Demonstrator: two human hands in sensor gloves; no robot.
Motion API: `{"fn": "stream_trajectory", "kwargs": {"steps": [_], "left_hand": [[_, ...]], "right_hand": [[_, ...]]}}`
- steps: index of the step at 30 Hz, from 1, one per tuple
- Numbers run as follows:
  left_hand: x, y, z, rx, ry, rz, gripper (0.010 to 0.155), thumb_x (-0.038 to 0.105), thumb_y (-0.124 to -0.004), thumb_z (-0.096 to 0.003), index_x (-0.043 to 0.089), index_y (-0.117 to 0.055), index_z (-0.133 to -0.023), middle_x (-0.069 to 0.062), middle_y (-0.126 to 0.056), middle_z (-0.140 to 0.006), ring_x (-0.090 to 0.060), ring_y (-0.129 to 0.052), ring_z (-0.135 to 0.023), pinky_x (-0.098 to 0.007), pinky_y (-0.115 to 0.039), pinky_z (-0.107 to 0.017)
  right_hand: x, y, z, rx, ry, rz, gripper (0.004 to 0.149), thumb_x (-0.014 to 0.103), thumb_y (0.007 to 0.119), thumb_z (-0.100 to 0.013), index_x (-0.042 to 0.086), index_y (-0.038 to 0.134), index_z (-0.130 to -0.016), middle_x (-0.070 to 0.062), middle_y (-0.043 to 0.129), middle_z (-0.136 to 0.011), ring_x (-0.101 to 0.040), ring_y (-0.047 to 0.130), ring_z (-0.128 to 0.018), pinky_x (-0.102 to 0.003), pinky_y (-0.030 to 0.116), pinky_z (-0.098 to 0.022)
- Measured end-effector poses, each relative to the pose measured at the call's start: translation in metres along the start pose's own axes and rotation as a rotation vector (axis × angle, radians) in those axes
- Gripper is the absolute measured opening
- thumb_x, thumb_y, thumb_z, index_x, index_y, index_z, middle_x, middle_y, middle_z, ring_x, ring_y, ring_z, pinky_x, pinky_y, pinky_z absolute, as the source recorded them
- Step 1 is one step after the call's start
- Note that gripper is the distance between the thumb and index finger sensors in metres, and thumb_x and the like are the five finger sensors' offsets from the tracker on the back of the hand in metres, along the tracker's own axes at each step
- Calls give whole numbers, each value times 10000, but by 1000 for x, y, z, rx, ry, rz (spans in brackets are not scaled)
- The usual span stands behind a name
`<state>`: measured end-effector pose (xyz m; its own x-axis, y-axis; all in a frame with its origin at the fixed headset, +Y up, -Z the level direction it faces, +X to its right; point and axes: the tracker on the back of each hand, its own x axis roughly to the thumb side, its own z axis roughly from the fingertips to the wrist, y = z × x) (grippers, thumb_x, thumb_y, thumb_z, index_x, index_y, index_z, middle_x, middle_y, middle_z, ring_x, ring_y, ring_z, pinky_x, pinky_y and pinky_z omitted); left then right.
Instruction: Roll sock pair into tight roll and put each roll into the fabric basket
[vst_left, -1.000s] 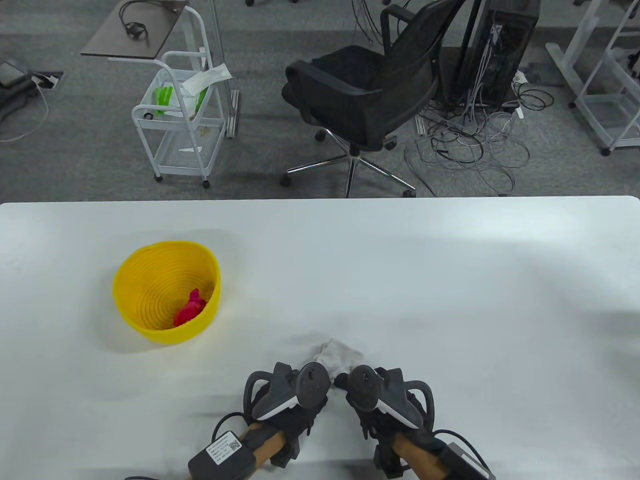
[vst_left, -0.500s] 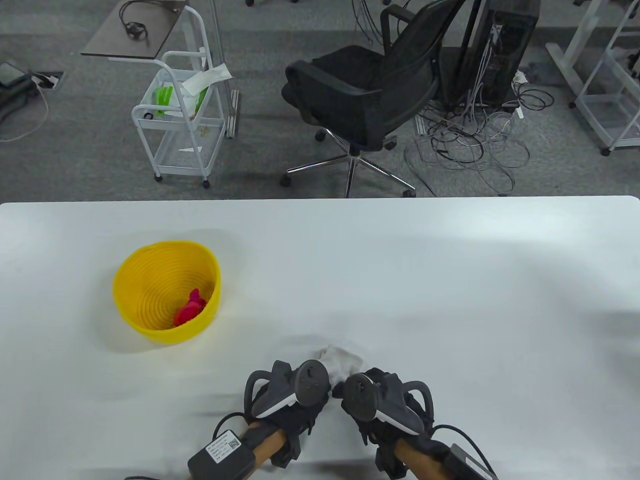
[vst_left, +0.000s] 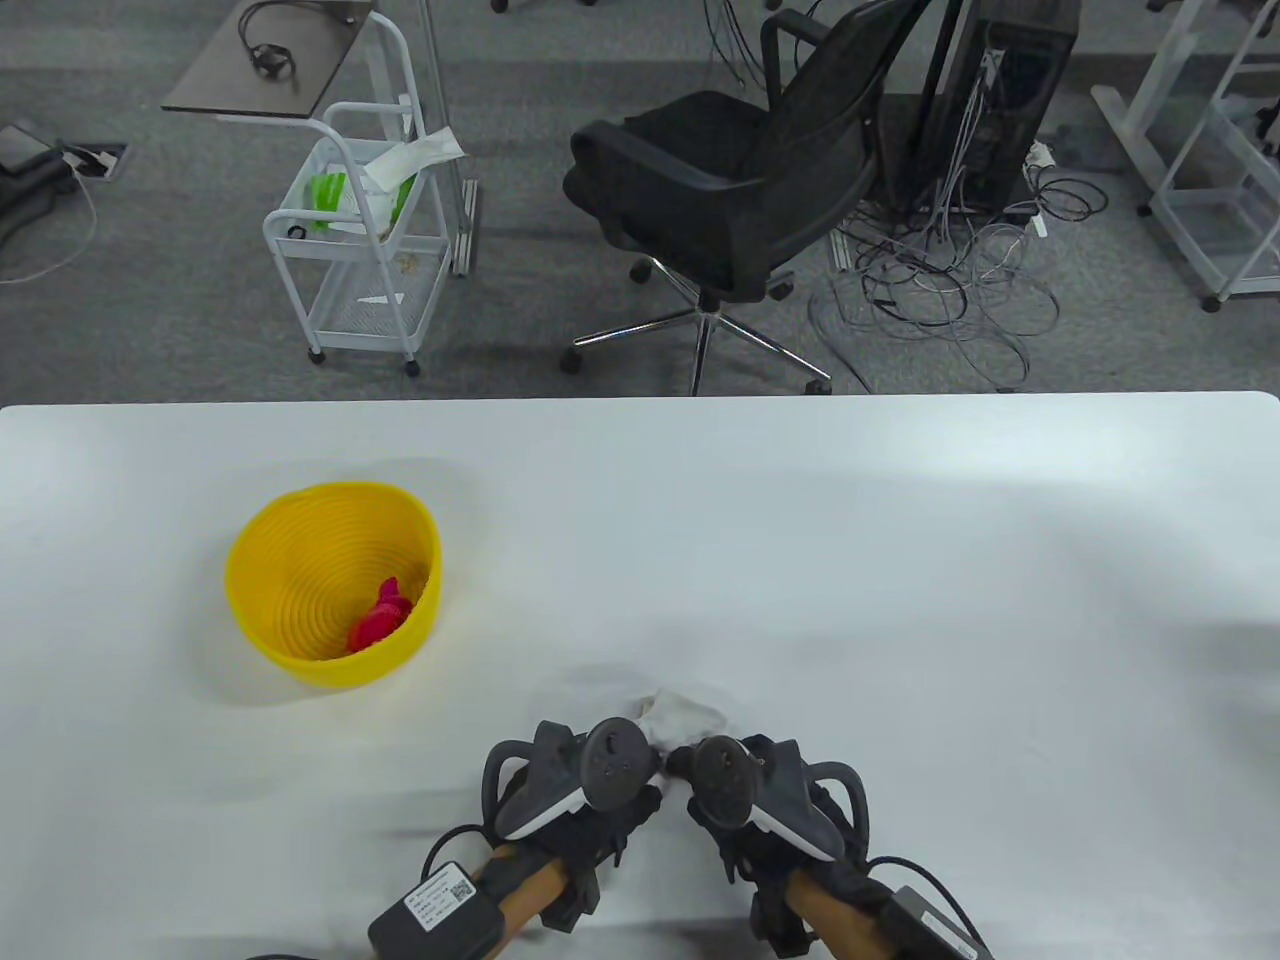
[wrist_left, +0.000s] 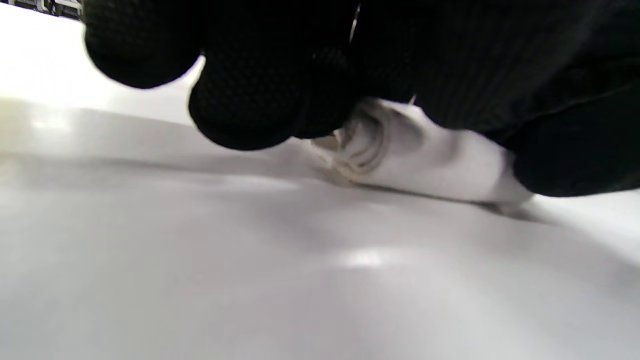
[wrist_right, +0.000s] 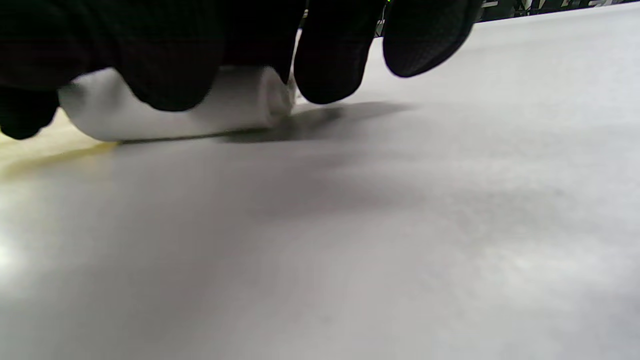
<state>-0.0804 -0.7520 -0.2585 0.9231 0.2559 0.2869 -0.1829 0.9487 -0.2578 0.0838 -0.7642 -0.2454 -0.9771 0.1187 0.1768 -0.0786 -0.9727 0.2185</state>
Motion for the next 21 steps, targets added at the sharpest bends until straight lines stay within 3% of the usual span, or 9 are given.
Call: {"fn": "stream_trajectory", "kwargs": {"steps": [2, 4, 10, 15, 21], "left_hand": [[-1, -3, -1, -66, 19, -20, 617, 535, -887, -315, 281, -856, -876, -17, -913, -826, -217, -985, -564, -457, -782, -479], [-1, -5, -2, -45, 11, -28, 620, 528, -895, -312, 274, -857, -875, -21, -917, -819, -215, -984, -554, -458, -784, -475], [1, -6, -3, 6, 1, -23, 491, 430, -861, -358, 271, -902, -820, -29, -955, -738, -205, -1000, -482, -445, -803, -441], [2, -6, -2, -11, -6, -23, 461, 409, -797, -388, 254, -917, -806, -40, -963, -712, -202, -1005, -474, -445, -806, -432], [2, -7, -3, -29, -5, -13, 458, 413, -781, -395, 254, -923, -800, -44, -965, -698, -202, -1004, -466, -446, -804, -428]], "right_hand": [[0, 2, -1, 5, 8, 12, 542, 448, 825, -410, 444, 657, -925, 156, 712, -1028, -175, 763, -939, -516, 654, -690], [0, 2, -1, 2, 10, 17, 540, 440, 820, -415, 451, 651, -927, 160, 709, -1028, -168, 764, -936, -514, 654, -691], [-3, 0, -2, -3, 15, -18, 496, 430, 805, -420, 439, 704, -905, 150, 776, -978, -149, 803, -900, -509, 663, -688], [-6, -5, -1, 11, 0, -52, 480, 440, 807, -417, 434, 734, -891, 144, 811, -959, -161, 795, -913, -516, 661, -686], [3, -23, 10, -102, -74, -31, 416, 439, 832, -404, 419, 830, -820, 156, 870, -901, -152, 836, -878, -512, 675, -679]]}}
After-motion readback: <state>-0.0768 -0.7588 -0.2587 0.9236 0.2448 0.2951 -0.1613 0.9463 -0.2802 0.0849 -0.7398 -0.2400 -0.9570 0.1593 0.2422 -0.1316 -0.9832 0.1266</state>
